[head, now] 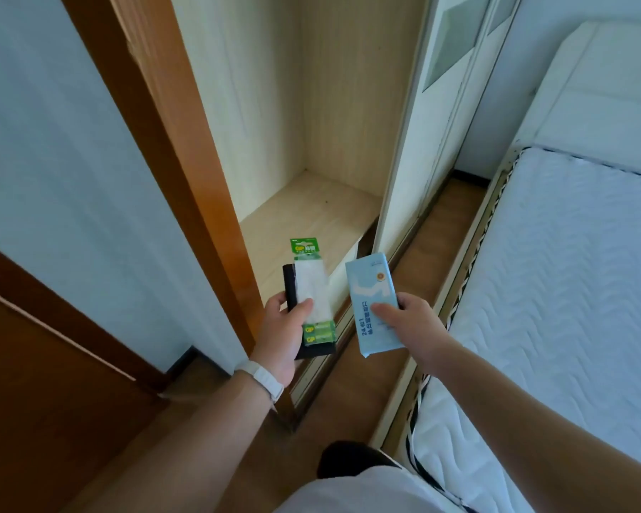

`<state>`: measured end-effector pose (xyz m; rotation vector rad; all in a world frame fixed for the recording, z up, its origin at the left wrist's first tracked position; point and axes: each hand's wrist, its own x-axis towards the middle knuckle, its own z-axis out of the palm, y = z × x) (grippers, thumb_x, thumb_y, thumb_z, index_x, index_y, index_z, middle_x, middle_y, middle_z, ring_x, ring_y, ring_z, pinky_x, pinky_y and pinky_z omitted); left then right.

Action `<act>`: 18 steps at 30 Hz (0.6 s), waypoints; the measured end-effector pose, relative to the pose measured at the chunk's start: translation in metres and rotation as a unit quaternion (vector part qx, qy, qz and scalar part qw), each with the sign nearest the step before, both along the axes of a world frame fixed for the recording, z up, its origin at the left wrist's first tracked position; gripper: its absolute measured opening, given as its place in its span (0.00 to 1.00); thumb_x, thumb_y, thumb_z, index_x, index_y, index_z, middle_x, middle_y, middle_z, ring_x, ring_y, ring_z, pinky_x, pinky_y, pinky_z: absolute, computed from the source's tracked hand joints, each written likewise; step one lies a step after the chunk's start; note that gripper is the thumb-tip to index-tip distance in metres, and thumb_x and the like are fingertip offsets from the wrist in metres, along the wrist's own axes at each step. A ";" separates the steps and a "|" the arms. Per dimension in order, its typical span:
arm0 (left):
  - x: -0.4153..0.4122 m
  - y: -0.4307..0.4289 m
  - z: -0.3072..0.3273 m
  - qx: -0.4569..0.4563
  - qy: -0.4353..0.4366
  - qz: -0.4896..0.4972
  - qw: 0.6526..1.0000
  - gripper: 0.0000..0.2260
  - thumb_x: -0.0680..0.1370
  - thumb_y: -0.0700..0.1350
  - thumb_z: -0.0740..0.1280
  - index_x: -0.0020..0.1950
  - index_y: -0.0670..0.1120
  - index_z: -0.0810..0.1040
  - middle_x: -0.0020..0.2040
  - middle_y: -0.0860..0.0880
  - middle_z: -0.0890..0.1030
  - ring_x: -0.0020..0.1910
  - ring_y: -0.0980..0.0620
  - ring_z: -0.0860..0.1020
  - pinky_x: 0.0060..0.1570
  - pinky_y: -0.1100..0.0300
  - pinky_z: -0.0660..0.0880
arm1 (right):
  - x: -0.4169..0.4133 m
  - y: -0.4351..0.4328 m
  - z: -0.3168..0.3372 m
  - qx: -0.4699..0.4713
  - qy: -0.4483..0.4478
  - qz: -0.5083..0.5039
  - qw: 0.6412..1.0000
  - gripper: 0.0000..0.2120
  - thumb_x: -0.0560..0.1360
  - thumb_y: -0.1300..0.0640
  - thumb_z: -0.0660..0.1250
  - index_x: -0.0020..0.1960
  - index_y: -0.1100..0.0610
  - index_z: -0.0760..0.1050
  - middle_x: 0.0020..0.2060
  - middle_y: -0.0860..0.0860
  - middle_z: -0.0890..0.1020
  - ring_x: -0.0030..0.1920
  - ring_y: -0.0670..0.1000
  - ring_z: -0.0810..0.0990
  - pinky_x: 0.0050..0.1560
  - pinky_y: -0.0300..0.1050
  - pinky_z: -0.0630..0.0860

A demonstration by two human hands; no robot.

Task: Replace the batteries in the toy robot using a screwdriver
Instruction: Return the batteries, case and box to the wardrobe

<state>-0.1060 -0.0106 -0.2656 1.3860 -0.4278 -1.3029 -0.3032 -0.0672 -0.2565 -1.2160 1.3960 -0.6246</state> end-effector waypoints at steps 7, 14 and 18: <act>-0.009 -0.075 -0.012 0.024 0.005 0.018 1.000 0.13 0.79 0.41 0.69 0.63 0.49 0.73 0.54 0.44 0.84 0.48 0.41 0.85 0.49 0.41 0.82 | 0.008 -0.081 -0.013 0.009 -0.019 -0.002 1.000 0.08 0.76 0.53 0.69 0.53 0.55 0.79 0.45 0.51 0.86 0.44 0.51 0.86 0.46 0.49 0.82; -0.006 -0.185 -0.042 0.073 0.018 0.113 0.991 0.11 0.80 0.41 0.68 0.60 0.50 0.73 0.53 0.43 0.83 0.46 0.40 0.85 0.47 0.41 0.82 | 0.030 -0.220 -0.046 0.037 -0.015 0.067 0.997 0.07 0.77 0.53 0.68 0.52 0.55 0.78 0.45 0.52 0.85 0.43 0.52 0.85 0.40 0.44 0.81; -0.010 -0.249 -0.048 0.117 0.010 0.173 0.978 0.12 0.80 0.41 0.67 0.64 0.48 0.74 0.54 0.42 0.83 0.48 0.40 0.85 0.45 0.43 0.83 | 0.044 -0.306 -0.051 0.052 0.002 0.139 0.989 0.08 0.78 0.51 0.67 0.53 0.55 0.78 0.44 0.51 0.85 0.44 0.51 0.85 0.42 0.44 0.81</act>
